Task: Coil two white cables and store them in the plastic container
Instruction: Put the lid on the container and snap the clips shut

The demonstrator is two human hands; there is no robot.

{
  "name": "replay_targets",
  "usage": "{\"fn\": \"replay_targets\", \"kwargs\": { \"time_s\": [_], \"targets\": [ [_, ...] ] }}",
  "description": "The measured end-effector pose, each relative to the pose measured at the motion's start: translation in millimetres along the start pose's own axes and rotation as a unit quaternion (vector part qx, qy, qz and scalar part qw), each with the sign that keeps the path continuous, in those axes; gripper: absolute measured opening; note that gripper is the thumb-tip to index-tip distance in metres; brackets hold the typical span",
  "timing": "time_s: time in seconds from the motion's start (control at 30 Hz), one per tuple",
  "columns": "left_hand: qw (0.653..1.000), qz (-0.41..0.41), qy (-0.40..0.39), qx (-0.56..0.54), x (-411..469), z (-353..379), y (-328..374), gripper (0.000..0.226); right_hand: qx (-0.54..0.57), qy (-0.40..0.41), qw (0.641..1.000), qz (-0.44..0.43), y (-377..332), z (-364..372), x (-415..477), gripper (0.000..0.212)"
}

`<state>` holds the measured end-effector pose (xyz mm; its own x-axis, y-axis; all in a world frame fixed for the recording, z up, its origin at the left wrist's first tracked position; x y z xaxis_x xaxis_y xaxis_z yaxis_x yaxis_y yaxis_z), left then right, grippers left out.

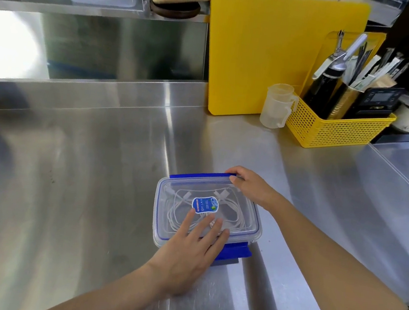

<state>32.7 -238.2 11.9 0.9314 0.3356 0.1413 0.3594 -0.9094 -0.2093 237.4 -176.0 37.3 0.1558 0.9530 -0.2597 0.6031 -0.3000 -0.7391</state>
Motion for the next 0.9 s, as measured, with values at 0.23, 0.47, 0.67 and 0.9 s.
{"fn": "replay_targets", "kwargs": {
  "time_s": [0.23, 0.47, 0.67, 0.9],
  "targets": [
    [0.999, 0.010, 0.043, -0.019, 3.6, -4.4, -3.9, 0.057, -0.174, 0.016, 0.984, -0.040, -6.4, 8.6, 10.3, 0.028],
    [0.995, 0.029, 0.081, -0.048, 11.7, -14.7, -14.8, 0.041, -0.282, -0.014, 0.954, -0.104, -24.2, 12.5, 11.4, 0.036],
    [0.992, 0.034, 0.099, -0.075, 12.5, -11.7, -19.0, 0.040, -0.301, -0.026, 0.946, -0.119, -39.8, 29.3, 16.9, 0.038],
    [0.990, 0.038, 0.115, -0.069, 10.3, -8.5, -19.1, 0.042, -0.237, 0.033, 0.964, -0.117, -41.7, 31.1, 15.8, 0.029]
  ]
}}
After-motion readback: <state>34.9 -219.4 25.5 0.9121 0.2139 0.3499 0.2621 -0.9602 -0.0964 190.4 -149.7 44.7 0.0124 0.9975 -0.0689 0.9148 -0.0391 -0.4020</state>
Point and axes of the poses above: each hand's wrist, its own x-axis towards the middle knuckle, its own z-axis out of the palm, y = z × x, the point moved 2 cm from there along x, towards the middle knuckle, and after that the axes turned 3 degrees about -x, right-handed, at the moved point
